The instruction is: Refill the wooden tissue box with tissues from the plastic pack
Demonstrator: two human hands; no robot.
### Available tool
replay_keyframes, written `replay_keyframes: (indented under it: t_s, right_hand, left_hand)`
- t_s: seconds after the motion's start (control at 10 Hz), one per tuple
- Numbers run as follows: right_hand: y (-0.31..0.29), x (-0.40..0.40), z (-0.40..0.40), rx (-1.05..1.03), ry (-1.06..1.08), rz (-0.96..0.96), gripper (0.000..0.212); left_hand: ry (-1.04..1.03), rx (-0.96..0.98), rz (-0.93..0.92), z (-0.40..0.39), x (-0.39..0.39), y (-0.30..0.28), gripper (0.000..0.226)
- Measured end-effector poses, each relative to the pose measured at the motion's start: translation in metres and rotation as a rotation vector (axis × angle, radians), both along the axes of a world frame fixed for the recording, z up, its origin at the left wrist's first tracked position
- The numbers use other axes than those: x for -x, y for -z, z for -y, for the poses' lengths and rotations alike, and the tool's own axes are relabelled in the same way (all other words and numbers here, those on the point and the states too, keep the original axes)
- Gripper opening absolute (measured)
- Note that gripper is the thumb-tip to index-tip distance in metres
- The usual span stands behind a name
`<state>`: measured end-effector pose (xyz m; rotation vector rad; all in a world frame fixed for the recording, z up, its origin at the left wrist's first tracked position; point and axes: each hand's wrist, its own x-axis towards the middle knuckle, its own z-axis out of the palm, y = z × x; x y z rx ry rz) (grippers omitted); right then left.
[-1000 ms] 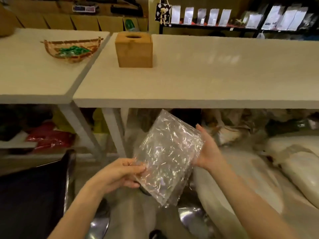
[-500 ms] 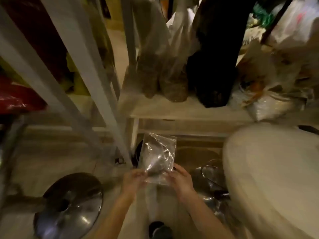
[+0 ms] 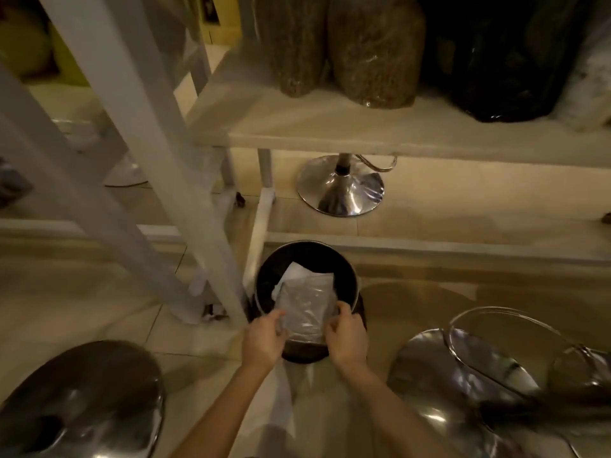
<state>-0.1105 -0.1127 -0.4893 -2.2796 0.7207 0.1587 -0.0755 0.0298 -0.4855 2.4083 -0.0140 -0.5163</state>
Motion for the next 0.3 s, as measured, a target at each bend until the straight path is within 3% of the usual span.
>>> replay_keyframes:
  t_s: [0.1, 0.3]
  right_hand:
    - [0.008, -0.003, 0.001, 0.215, -0.13, -0.004, 0.025]
    - [-0.021, 0.0, 0.0, 0.283, -0.116, 0.012, 0.034]
  left_hand:
    - [0.09, -0.17, 0.055, 0.007, -0.004, 0.007, 0.037]
    - [0.112, -0.29, 0.079, 0.002, -0.003, -0.024, 0.043]
